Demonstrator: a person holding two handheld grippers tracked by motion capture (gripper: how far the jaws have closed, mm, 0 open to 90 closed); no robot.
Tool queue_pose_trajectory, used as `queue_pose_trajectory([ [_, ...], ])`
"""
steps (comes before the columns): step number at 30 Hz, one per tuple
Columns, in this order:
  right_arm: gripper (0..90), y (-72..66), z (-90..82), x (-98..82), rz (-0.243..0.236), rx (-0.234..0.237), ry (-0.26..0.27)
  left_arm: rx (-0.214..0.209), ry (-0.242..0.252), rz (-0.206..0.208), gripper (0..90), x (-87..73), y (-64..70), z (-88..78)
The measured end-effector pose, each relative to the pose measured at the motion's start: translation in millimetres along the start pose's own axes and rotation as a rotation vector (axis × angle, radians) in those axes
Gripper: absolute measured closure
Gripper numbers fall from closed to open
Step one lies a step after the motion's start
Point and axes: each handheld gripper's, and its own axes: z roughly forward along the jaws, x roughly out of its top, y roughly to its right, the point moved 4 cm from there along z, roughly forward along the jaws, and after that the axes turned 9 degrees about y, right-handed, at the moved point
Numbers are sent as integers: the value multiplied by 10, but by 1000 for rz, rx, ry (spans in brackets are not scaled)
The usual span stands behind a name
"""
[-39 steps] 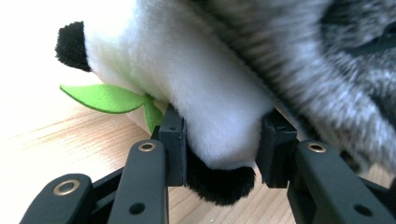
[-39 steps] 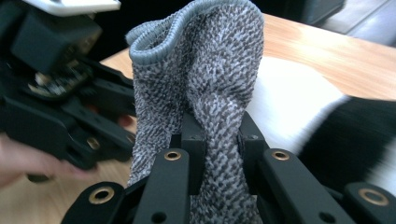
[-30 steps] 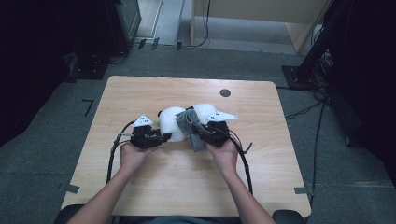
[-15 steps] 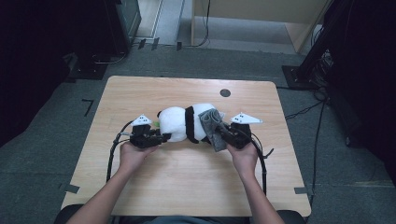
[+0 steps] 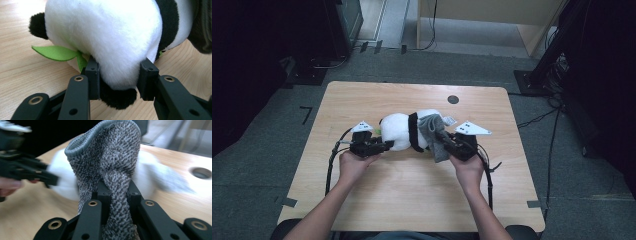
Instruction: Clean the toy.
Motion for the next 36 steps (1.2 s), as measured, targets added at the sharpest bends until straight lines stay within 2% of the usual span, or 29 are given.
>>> queue_pose_trajectory([
  [3,796,-241,128,-26,-21,77,-11,5,1,6,610,6,16,6],
  [7,796,-517,346,-138,-50,155,-54,7,0,-1,609,9,18,4],
  [9,796,-615,470,-215,-51,190,-78,9,0,-4,609,11,30,5],
  [13,797,-723,692,-387,-56,213,-120,9,-8,-18,610,9,44,8],
  [18,796,-701,810,-496,-51,203,-118,11,-20,-47,615,-1,27,15],
  [23,798,-637,813,-537,-110,180,-145,15,-32,-12,618,-13,54,27],
  [28,796,-531,718,-555,-148,138,-187,13,-34,8,619,-11,49,19],
  [33,797,-291,556,-594,-118,88,-211,3,-33,13,621,-12,51,19],
  [36,797,-196,443,-609,-135,70,-232,2,-34,15,622,-16,62,27],
])
